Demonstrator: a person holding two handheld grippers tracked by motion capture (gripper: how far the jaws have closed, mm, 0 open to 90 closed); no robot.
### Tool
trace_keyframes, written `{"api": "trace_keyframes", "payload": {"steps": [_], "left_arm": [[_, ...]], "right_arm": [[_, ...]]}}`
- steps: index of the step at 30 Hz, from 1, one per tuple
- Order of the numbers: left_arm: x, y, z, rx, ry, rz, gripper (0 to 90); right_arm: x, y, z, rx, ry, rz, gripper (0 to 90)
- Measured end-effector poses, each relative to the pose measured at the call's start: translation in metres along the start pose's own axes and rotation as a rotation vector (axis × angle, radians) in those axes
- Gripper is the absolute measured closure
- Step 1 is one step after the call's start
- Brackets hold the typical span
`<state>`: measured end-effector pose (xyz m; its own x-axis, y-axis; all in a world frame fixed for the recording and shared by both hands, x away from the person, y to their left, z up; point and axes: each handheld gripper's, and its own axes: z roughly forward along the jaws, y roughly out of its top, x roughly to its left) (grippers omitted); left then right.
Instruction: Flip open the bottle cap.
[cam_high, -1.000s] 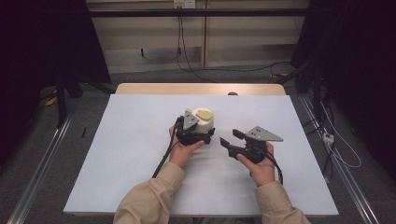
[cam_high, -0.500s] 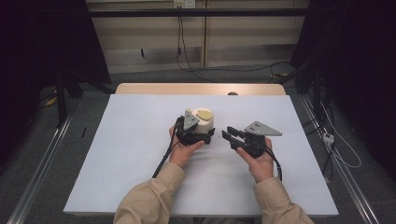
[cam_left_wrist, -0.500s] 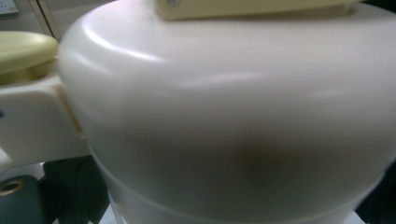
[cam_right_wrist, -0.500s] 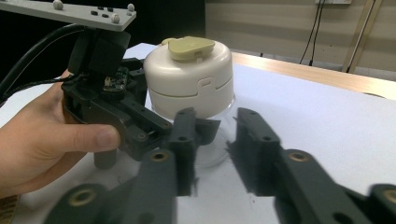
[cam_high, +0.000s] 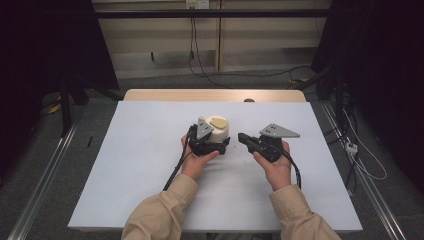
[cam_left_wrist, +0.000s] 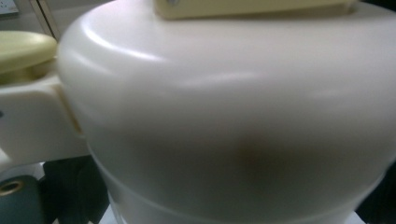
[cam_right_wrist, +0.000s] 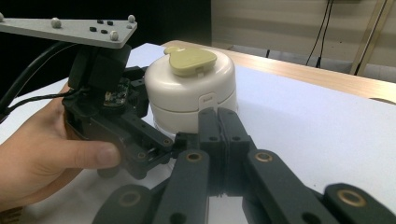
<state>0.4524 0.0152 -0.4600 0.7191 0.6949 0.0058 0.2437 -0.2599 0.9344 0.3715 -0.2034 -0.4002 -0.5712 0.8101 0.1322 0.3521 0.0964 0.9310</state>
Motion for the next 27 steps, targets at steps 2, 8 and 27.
{"api": "trace_keyframes", "payload": {"steps": [2,8,27], "left_arm": [[0.000,0.000,0.000,0.001,0.002,0.000,4.8],[0.000,0.000,0.000,0.002,0.003,0.001,4.8],[-0.001,0.000,0.000,0.000,0.008,0.001,4.8]], "right_arm": [[-0.001,0.002,0.003,0.006,0.005,0.001,89.9],[-0.005,0.006,0.007,-0.004,0.005,0.021,89.9],[0.000,0.022,0.022,0.023,0.026,-0.044,90.0]]}}
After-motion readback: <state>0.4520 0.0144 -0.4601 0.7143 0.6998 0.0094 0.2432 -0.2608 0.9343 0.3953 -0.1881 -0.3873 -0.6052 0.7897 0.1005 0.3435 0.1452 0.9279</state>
